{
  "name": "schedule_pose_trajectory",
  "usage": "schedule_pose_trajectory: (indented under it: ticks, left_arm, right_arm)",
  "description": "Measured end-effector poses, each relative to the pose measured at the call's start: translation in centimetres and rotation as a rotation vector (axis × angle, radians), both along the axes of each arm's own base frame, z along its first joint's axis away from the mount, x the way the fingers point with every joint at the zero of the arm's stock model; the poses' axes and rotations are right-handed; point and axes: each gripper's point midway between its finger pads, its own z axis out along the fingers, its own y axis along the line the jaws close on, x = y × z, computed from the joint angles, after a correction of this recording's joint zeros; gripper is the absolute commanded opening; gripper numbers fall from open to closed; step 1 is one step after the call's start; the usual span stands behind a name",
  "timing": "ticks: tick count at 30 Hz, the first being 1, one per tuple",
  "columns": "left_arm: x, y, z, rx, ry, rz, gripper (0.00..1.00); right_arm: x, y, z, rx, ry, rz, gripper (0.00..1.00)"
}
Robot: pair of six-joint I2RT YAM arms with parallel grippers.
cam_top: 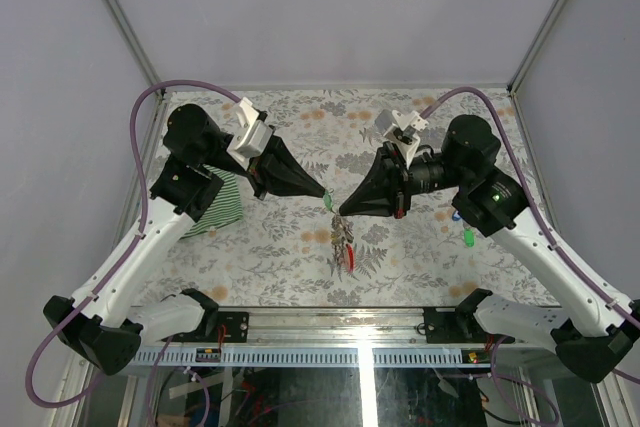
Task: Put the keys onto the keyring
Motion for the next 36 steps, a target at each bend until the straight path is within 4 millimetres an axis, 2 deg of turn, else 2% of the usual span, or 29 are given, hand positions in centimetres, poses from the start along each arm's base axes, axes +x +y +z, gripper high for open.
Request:
schedule_pose_trajectory:
  ticks: [12,26,36]
  left_arm:
    - [-0.1,0.0,-0.3,0.008,0.007,-0.005,0.00]
    - [-0.7,0.1,-0.5,0.019,0.014,-0.035,0.00]
    - [-1.1,0.0,0.2,0.013,0.001,-0.049,0.00]
  right_arm:
    - [0.8,-0.3,0.1,-0.022,-0.049,-0.079,0.00]
    - [0.9,-0.1,0.6,-0.007,-0.040,-0.067,0.00]
    - [1.3,0.3,0.5,-0.009,-0.021,-0.068,0.00]
